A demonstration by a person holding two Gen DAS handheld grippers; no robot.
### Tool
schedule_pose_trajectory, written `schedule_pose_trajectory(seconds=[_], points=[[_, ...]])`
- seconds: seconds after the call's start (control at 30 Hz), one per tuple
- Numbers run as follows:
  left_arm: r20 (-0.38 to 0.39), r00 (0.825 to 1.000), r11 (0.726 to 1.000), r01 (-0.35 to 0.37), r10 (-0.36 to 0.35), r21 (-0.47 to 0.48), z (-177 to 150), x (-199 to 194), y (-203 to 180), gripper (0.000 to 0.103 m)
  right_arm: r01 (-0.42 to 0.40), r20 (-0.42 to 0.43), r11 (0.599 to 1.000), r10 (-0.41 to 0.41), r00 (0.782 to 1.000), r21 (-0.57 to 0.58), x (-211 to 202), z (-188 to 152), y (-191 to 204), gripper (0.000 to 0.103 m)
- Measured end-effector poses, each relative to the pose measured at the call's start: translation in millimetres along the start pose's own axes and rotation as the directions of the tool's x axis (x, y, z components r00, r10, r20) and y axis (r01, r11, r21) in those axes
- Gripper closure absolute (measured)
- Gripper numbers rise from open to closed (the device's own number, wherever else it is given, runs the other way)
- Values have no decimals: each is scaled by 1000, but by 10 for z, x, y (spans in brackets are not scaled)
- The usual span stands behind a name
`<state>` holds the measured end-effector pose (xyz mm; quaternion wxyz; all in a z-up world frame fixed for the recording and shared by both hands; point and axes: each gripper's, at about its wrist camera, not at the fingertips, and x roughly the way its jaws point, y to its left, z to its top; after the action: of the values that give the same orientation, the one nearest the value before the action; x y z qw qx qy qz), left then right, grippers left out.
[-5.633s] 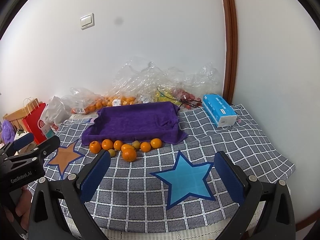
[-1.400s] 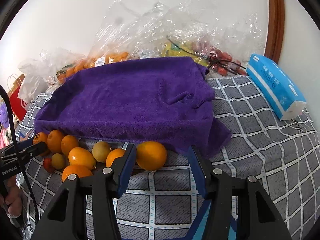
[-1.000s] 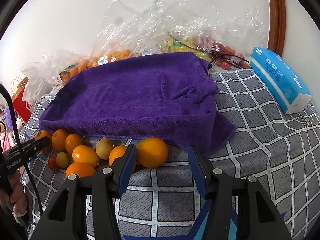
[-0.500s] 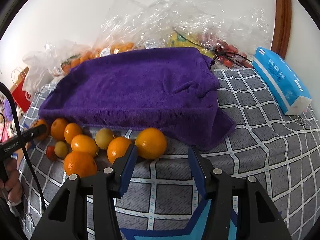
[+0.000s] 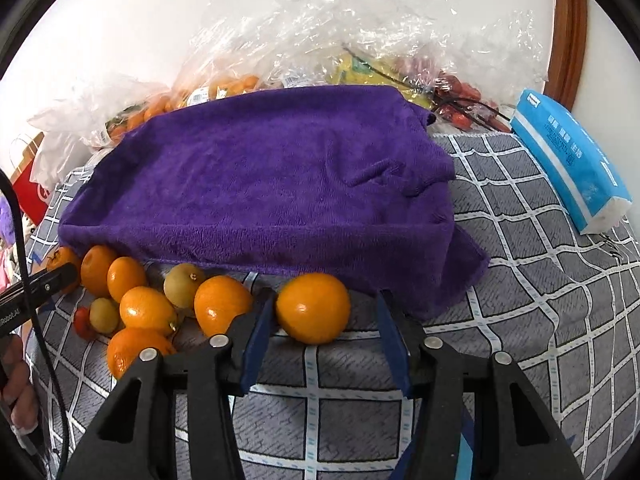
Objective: Organize fruits
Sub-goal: 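Close the left tool on the large orange while the right tool grasps another orange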
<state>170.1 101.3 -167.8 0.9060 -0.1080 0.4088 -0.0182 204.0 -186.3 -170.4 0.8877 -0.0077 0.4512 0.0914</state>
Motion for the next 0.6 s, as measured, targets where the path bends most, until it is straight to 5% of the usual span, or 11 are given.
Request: schedule_pose_trajectory(seconds=[0.6], points=[[37, 999, 1000, 14, -14, -1, -67, -257, 4, 61, -10, 106, 999, 5, 994, 43, -558, -100, -99, 68]])
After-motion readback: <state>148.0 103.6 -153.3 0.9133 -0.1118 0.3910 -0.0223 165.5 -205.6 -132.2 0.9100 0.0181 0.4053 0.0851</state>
